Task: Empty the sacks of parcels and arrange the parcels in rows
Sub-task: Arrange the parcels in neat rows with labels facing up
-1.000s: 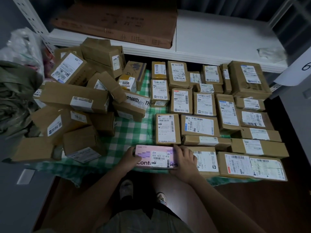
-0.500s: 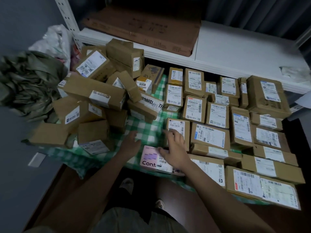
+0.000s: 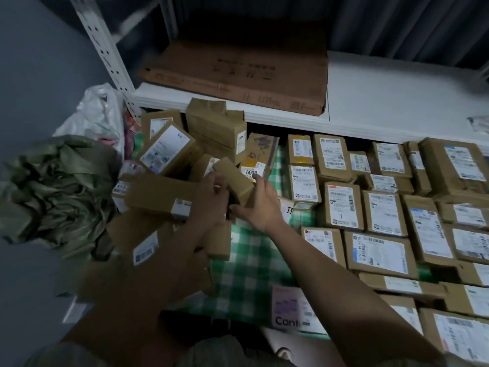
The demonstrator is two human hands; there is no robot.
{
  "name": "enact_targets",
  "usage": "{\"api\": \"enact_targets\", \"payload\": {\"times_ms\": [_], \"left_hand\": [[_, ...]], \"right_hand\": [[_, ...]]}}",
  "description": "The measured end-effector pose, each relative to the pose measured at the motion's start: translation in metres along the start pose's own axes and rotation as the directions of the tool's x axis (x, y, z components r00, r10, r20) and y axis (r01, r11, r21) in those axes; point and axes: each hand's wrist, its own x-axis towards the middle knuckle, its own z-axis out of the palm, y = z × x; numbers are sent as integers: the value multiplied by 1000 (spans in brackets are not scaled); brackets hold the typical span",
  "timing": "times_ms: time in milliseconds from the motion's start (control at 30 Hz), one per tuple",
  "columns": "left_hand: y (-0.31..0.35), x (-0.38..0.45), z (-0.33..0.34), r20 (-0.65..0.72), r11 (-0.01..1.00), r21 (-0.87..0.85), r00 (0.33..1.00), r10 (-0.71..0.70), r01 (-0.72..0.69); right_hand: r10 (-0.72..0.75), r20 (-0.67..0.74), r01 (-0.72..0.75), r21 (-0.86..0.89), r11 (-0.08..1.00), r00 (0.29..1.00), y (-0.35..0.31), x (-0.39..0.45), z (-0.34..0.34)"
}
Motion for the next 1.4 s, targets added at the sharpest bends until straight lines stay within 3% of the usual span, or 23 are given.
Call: {"api": "enact_targets", "payload": {"times_ms": [67,167,267,333,400,467,600,700,800,900,1000,1067,1133,1200,1267,1333,1400], "left_hand": [[2,23,-6,19,1000,5,1000,18,-18],[4,50,-9,11,996,-8,996,87,-87],[16,71,-2,25,991,-48,992,127,-126],[31,79,11,89,985,-88,984,155,-147],[45,80,23,210,976,-169,963,172,-138],[51,81,35,306,968,-202,930,204,-146],[59,86,53,413,970,-232,896,161,-68],[66,84,58,444,957,-284,877,182,-55],[71,81,60,494,953,-287,838,233,-95],[67,81,62,569,963,-261,794,213,-72],[62,75,74,602,966,-258,779,172,-14],[63,69,82,587,952,-302,797,142,53],[72,56,95,590,937,-328,800,106,118],[78,35,112,586,948,-294,807,79,120],[80,13,133,597,956,-264,801,56,129],[84,-13,157,613,962,-235,789,36,139],[86,-32,176,620,970,-189,785,-3,153]], "right_hand": [[23,-90,-16,82,997,996,-2,10,3],[163,-185,-70,426,902,969,0,9,-8],[389,-133,-146,780,609,911,9,10,-30],[484,-88,-163,877,452,871,20,13,-47],[504,-37,-164,923,348,863,28,16,-59],[502,-41,-135,941,310,864,34,17,-65],[435,-15,-83,975,207,900,53,23,-73],[398,184,-238,967,90,899,59,25,-79],[345,387,-428,902,50,855,64,23,-90],[334,474,-510,860,22,814,68,17,-101],[398,430,-506,857,103,810,72,-1,-109],[470,257,-438,836,330,845,73,-10,-108],[507,-44,-309,746,589,861,86,-28,-107],[379,-300,-171,543,822,875,103,-52,-114],[141,-413,-47,229,972,900,125,-71,-124],[-70,-414,49,-62,997,908,149,-87,-135],[-178,-410,97,-211,973,894,170,-99,-142]]}}
